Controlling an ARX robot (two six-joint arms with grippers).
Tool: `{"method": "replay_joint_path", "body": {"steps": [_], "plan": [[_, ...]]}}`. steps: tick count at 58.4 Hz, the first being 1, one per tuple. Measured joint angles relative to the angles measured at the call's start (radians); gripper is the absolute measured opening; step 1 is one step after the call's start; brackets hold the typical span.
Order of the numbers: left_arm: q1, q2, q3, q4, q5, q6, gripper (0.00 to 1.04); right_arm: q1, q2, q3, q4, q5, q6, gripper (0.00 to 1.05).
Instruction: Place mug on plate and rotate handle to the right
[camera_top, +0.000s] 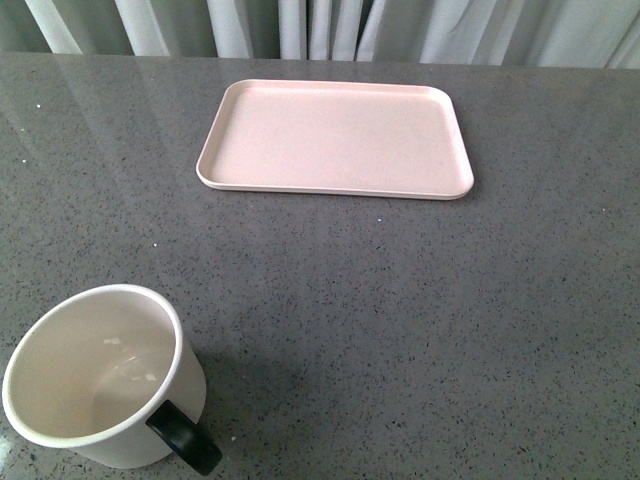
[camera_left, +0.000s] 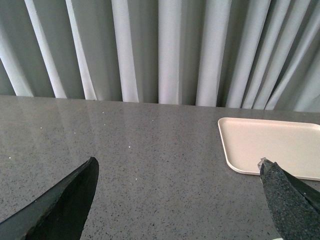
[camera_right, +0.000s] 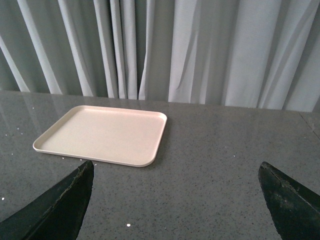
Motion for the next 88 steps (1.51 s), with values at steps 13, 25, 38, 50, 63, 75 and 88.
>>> {"method": "replay_joint_path", "body": {"steps": [13, 25, 38, 50, 63, 75, 88], "plan": [[0.000, 0.000, 0.000, 0.000, 0.000, 0.000, 0.96, 0.000, 0.000, 0.000, 0.000, 0.000, 0.000, 0.96], [0.000, 0.000, 0.000, 0.000, 0.000, 0.000, 0.96, 0.000, 0.000, 0.000, 0.000, 0.000, 0.000, 0.96], [0.064, 0.156, 0.105, -0.235, 0.106, 0.025, 0.96, 0.000, 0.000, 0.000, 0.000, 0.000, 0.000, 0.96], [0.124, 0.583, 0.231, -0.145, 0.149, 0.139, 0.96, 0.000, 0.000, 0.000, 0.000, 0.000, 0.000, 0.96], [0.093, 0.900, 0.301, -0.045, 0.202, 0.248, 0.96, 0.000, 0.000, 0.000, 0.000, 0.000, 0.000, 0.96], [0.032, 1.029, 0.337, -0.005, 0.224, 0.270, 0.96, 0.000, 0.000, 0.000, 0.000, 0.000, 0.000, 0.96], [-0.029, 1.113, 0.351, 0.039, 0.248, 0.282, 0.96, 0.000, 0.000, 0.000, 0.000, 0.000, 0.000, 0.96]]}}
